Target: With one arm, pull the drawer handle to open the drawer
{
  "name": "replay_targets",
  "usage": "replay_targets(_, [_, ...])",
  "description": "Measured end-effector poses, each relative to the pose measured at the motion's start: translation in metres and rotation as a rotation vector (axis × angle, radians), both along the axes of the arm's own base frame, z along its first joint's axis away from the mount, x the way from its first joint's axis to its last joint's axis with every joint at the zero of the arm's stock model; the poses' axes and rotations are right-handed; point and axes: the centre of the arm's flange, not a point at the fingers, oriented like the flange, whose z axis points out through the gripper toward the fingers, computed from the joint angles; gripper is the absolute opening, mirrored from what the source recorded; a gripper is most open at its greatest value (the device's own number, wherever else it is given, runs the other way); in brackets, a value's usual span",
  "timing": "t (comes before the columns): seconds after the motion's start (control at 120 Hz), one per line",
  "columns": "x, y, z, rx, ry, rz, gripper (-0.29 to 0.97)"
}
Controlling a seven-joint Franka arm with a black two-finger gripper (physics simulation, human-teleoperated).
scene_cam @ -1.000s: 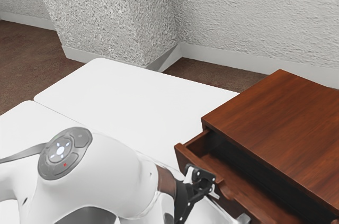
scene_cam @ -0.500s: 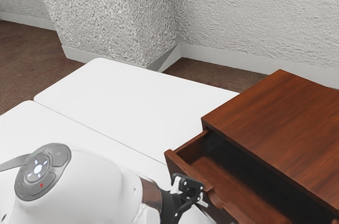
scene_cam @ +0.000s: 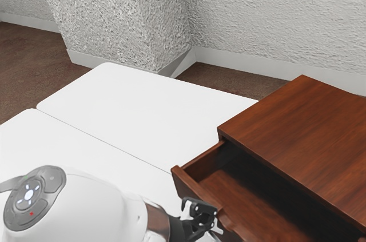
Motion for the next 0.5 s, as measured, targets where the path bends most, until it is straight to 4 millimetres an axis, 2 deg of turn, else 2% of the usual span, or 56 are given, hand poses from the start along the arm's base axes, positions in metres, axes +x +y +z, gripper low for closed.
replay_targets(0.5, [-0.023,0.003,0.0,-0.009,-0.006,0.015,0.68])
